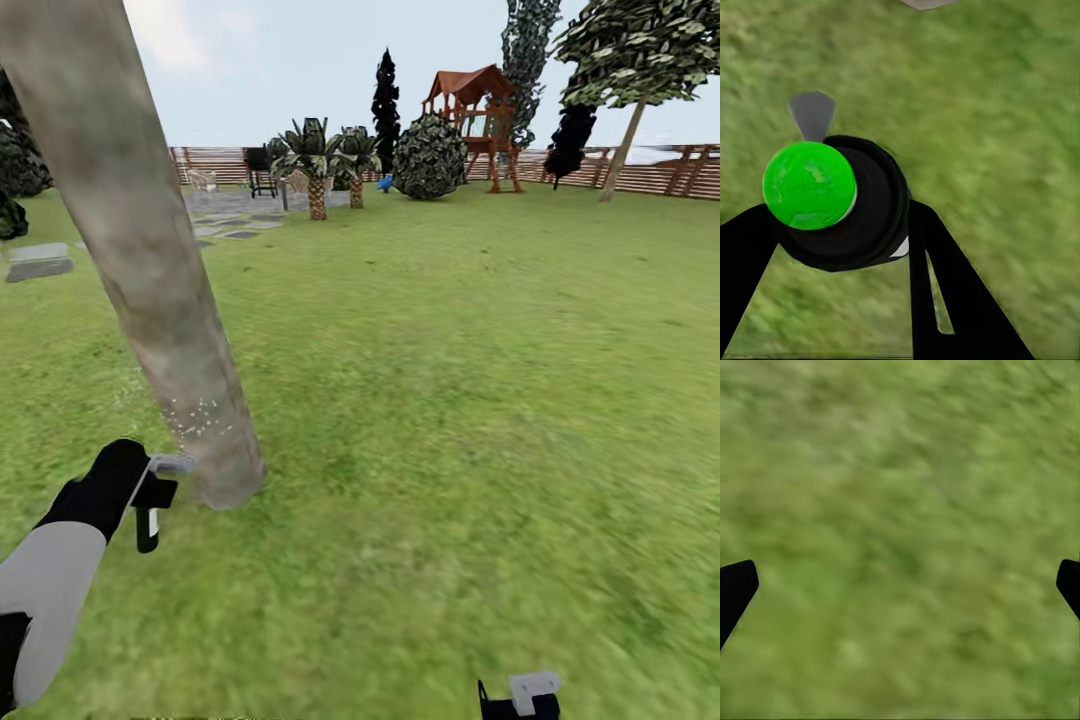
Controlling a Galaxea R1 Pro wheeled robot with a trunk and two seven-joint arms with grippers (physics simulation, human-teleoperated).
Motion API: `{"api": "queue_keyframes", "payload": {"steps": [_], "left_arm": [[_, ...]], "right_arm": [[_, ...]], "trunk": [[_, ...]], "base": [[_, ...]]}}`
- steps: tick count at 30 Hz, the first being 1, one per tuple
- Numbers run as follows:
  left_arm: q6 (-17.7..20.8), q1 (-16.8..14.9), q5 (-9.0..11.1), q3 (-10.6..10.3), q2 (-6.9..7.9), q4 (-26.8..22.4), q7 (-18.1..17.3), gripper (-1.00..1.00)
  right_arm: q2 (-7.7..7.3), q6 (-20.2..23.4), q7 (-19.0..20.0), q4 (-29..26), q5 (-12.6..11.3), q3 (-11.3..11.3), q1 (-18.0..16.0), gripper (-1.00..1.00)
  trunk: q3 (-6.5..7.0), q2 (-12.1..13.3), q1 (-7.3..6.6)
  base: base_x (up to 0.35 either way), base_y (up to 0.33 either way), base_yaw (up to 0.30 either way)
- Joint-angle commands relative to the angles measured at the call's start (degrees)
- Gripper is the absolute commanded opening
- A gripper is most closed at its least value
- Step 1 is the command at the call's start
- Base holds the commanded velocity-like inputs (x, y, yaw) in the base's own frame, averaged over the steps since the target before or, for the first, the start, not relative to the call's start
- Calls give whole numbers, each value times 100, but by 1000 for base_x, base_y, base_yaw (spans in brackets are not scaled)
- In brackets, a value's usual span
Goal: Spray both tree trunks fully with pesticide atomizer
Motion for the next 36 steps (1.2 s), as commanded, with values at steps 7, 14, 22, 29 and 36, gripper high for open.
{"api": "queue_keyframes", "payload": {"steps": [7,14,22,29,36], "left_arm": [[-4,22,-28,12,-66,-9,119,-100],[-9,23,-25,12,-67,-9,112,-100],[-4,20,-31,20,-58,-24,120,-100],[14,20,-34,37,-58,-78,120,-100],[14,17,-47,7,-55,-100,113,-100]], "right_arm": [[-4,-7,-39,1,-9,46,-2,100],[-5,-7,-38,1,-9,40,-2,100],[-5,-7,-44,1,-9,48,-2,100],[-3,-7,-45,1,-9,48,-2,100],[-5,-7,-40,1,-9,48,-2,100]], "trunk": [[-5,-2,-1],[-5,-2,-1],[-5,-2,-1],[-5,-2,-1],[-5,-2,-1]], "base": [[166,-150,61],[15,-271,0],[0,-275,10],[100,-259,241],[228,-201,278]]}}
